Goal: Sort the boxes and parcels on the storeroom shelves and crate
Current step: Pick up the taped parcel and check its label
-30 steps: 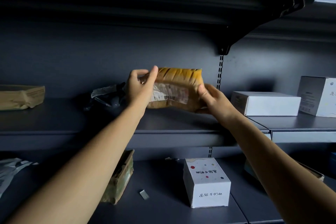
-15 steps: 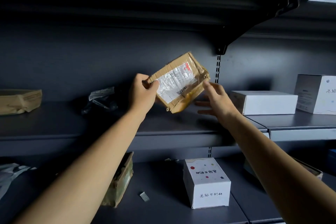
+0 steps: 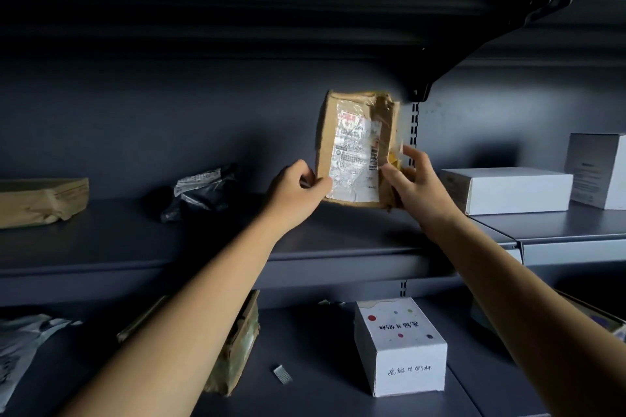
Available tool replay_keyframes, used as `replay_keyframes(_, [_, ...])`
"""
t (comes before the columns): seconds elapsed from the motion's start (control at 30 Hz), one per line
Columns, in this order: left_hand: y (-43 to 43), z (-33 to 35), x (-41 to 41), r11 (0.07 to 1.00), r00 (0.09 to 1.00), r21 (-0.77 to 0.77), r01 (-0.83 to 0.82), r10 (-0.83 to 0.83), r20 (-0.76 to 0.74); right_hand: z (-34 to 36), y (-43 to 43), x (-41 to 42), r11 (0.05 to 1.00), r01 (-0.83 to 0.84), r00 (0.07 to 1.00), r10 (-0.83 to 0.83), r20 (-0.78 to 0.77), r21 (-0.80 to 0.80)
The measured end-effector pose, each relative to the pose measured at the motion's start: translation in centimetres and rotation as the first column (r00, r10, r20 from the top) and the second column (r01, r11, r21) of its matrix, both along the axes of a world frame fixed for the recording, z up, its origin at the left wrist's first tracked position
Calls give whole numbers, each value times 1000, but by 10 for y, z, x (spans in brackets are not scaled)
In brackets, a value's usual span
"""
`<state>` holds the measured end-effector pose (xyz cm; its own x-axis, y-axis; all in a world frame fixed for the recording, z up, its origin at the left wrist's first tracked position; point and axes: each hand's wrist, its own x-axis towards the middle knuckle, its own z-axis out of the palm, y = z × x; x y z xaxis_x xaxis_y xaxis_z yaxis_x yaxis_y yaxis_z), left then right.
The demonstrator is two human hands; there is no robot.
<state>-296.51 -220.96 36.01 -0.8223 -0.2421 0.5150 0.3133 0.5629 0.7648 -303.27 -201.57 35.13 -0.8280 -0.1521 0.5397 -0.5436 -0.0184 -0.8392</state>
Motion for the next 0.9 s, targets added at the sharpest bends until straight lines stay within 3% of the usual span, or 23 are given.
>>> replay_keyframes(0.17, [1,0,-1,1000,999,-9,22,-21,29,0,2,5,999,53,994,-53,-100,-5])
replay_keyframes(0.33, [-1,-1,-2,999,1000,-36,28,-28,6,1,4,12,984,-160,979,168,-117,79])
replay_keyframes(0.43, [0,-2,-1,998,999,-49,25,-27,-28,1,3,12,970,-198,965,218,-142,140])
replay_keyframes(0.9, [6,1,4,995,994,-92,29,-39,-107,-1,6,9,966,-230,957,246,-153,115])
